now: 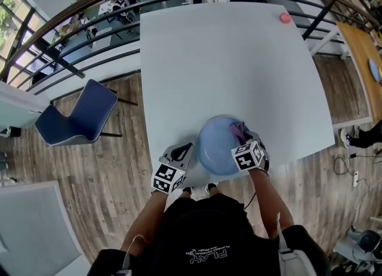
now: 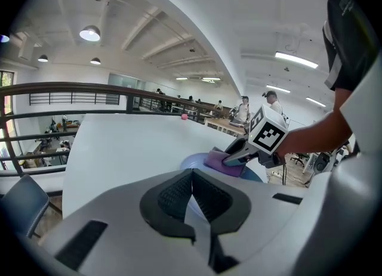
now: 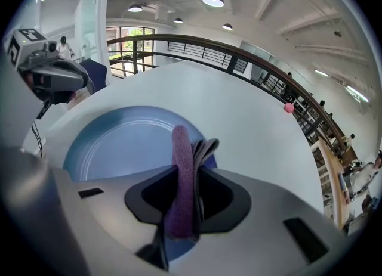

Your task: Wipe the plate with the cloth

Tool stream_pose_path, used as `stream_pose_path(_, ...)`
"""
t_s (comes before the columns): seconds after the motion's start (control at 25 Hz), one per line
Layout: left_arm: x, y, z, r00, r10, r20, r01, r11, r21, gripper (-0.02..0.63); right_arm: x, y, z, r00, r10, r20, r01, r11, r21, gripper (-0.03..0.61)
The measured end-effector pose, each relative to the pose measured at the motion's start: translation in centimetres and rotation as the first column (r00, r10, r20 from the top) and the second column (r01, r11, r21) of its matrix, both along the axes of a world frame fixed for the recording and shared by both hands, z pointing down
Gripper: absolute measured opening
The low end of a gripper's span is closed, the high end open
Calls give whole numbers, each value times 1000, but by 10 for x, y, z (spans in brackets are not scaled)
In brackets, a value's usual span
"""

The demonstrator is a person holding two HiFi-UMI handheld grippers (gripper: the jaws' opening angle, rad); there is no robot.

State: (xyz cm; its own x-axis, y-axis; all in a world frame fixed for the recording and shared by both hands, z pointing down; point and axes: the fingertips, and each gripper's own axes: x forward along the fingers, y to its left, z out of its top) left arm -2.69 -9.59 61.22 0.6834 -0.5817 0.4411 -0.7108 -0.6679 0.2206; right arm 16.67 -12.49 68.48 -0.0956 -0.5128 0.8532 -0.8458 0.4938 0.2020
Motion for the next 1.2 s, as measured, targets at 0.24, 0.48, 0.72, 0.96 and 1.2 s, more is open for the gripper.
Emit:
stream_pose_path(0.24, -2, 1, -1, 1000, -4, -6, 4, 1000, 0, 12, -10, -1, -12, 1000, 0, 15, -1, 999, 43, 105)
stream_pose_path(0.48, -12, 9, 0, 999, -38, -32, 37, 999, -22, 12, -59, 17, -25, 988, -29, 153, 24, 999, 39, 106)
stream_pose_path(0.72, -26, 16, 6, 998, -57, -23, 56, 998, -37, 12, -96, 38, -14, 957, 0, 290, 22, 997, -73, 105)
stream_pose_path(0.96, -38, 19, 6, 996, -85, -37, 83, 996, -41, 12, -121, 47, -11, 956, -36, 290, 66, 994, -92, 106)
stream_pose_path(1.2, -45, 25, 9, 995, -100, -29, 98, 994, -48, 12, -131, 62, 1, 951, -55, 303, 104, 984, -148, 106)
